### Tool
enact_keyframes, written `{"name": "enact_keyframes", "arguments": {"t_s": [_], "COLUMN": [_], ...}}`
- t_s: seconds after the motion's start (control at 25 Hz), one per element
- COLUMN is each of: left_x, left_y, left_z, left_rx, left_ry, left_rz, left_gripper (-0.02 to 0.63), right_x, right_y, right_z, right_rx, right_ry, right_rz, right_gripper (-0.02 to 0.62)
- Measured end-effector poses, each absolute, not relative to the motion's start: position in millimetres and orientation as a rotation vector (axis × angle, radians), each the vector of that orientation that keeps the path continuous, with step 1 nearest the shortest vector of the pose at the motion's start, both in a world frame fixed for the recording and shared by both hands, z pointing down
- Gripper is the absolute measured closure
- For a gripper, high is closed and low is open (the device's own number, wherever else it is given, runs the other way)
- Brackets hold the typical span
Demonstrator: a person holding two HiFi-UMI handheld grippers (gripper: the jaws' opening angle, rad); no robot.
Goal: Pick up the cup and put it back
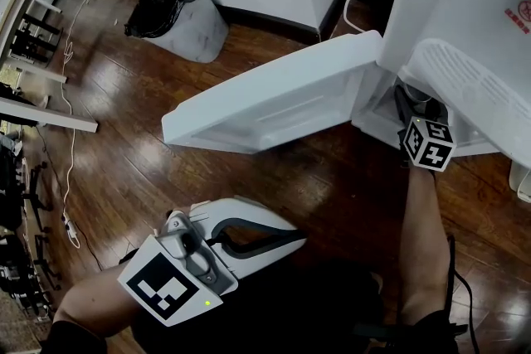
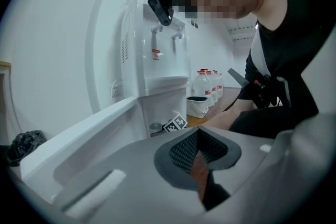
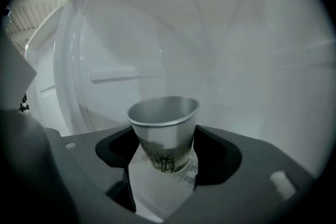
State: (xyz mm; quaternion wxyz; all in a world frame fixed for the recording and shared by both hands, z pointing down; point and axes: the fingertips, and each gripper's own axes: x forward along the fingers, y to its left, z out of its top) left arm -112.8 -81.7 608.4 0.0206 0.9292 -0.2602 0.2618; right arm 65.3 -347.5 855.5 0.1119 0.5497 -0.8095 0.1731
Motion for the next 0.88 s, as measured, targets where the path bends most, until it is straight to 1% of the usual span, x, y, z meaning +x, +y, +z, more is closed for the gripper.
{"name": "enact_keyframes", "arguments": {"t_s": [0.2, 0.36, 0.56, 0.72, 0.88], "left_x": [-102, -82, -51, -40, -37], "left_y": [-86, -96, -99, -104, -114], "left_z": [599, 583, 571, 564, 553], "left_rx": [2.919, 2.95, 3.046, 2.969, 2.948], "left_ry": [-0.812, -0.833, -0.751, -0.776, -0.794], "left_rz": [0.772, 0.653, 0.548, 0.389, 0.291], "left_gripper": [0.29, 0.29, 0.29, 0.29, 0.288], "right_x": [72, 76, 88, 89, 90], "right_y": [-321, -287, -242, -201, -161], "right_z": [838, 827, 800, 773, 730], "right_rx": [1.62, 1.571, 1.532, 1.414, 1.275], "right_ry": [-2.412, -2.429, -2.47, -2.517, -2.593], "right_rz": [0.521, 0.543, 0.553, 0.539, 0.52], "right_gripper": [0.275, 0.275, 0.275, 0.275, 0.275]}}
